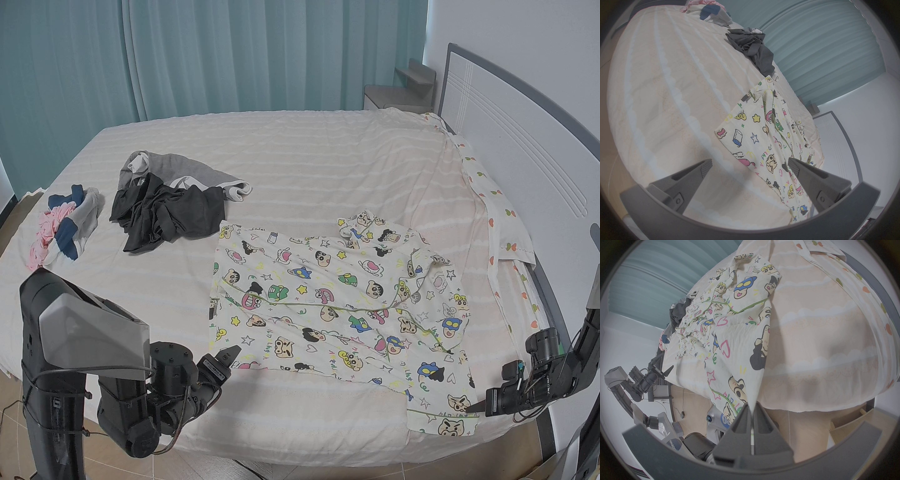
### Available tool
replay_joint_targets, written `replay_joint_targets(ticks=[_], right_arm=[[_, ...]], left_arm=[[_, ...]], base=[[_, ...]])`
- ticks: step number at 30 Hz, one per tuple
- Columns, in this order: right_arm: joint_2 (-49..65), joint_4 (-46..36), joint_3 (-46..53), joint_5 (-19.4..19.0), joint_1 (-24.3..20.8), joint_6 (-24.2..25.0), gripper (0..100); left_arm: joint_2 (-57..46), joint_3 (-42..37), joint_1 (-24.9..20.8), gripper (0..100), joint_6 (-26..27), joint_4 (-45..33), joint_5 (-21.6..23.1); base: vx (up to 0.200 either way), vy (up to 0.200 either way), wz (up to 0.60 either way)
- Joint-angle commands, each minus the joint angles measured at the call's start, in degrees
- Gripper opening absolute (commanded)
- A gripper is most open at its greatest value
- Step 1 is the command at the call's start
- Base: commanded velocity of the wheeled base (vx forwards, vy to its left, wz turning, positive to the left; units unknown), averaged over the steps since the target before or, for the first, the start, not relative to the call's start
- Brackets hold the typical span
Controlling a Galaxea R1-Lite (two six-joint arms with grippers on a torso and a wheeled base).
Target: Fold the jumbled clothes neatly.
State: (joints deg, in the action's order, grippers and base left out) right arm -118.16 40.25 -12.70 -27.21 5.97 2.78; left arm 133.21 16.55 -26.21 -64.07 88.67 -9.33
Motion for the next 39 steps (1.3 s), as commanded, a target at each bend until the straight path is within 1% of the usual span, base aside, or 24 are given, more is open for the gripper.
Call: replay_joint_targets(ticks=[1, 2, 5, 12, 15, 16, 17, 20, 24, 27, 28, 33, 39], right_arm=[[-0.14, 0.26, 0.05, -0.04, 0.09, 0.03, 0], [-0.05, 0.26, -0.04, -0.04, 0.00, 0.03, 0], [-0.14, 0.26, -0.13, -0.12, -0.08, 0.03, 0], [-0.23, 1.49, 0.22, -0.12, 0.00, 0.03, 0], [-0.23, 1.67, 0.31, -0.12, -0.17, 0.03, 0], [-0.14, 1.85, 0.40, -0.12, -0.17, 0.03, 0], [-0.05, 1.85, 0.40, -0.12, -0.17, 0.03, 0], [0.13, 1.85, 0.40, -0.12, -0.17, 0.03, 0], [0.04, 1.85, 0.40, -0.12, -0.08, 0.03, 0], [-0.14, 1.85, 0.40, -0.12, -0.17, 0.03, 0], [-0.14, 1.85, 0.40, -0.12, -0.17, 0.03, 0], [-0.05, 1.93, 0.49, -0.04, -0.17, 0.03, 0], [0.39, 1.93, 0.57, -0.04, -0.08, 0.03, 0]], left_arm=[[2.94, 2.25, 0.19, 100, 1.50, 0.01, -0.08], [3.90, 2.96, 0.37, 100, 3.17, 0.01, -0.17], [5.22, 4.19, 0.63, 100, 5.27, 0.01, -0.43], [5.66, 7.09, 1.51, 100, 5.80, -0.17, -0.52], [6.63, 8.23, 1.69, 100, 7.12, -0.70, -0.52], [7.51, 9.29, 1.78, 100, 9.05, -1.66, -0.61], [7.77, 9.90, 1.78, 100, 9.67, -2.10, -0.96], [8.12, 11.66, 1.69, 100, 10.20, -3.42, -1.66], [8.30, 14.38, 1.78, 100, 11.43, -7.11, -2.45], [8.39, 17.37, 1.78, 100, 11.43, -10.63, -4.56], [8.39, 17.37, 1.78, 0, 11.43, -10.63, -4.56], [8.03, 17.63, 1.78, 0, 11.43, -11.15, -4.74], [6.45, 15.44, 1.78, 0, 11.43, -11.24, -4.74]], base=[[0.000, 0.000, 0.00], [0.000, 0.000, 0.00], [0.000, 0.000, 0.00], [0.000, 0.000, 0.00], [0.000, 0.000, 0.00], [0.000, 0.000, 0.00], [0.000, 0.000, 0.00], [0.000, 0.000, 0.00], [0.000, 0.000, 0.00], [0.000, 0.000, 0.00], [0.000, 0.000, 0.00], [0.000, 0.000, 0.00], [0.000, 0.000, 0.00]])
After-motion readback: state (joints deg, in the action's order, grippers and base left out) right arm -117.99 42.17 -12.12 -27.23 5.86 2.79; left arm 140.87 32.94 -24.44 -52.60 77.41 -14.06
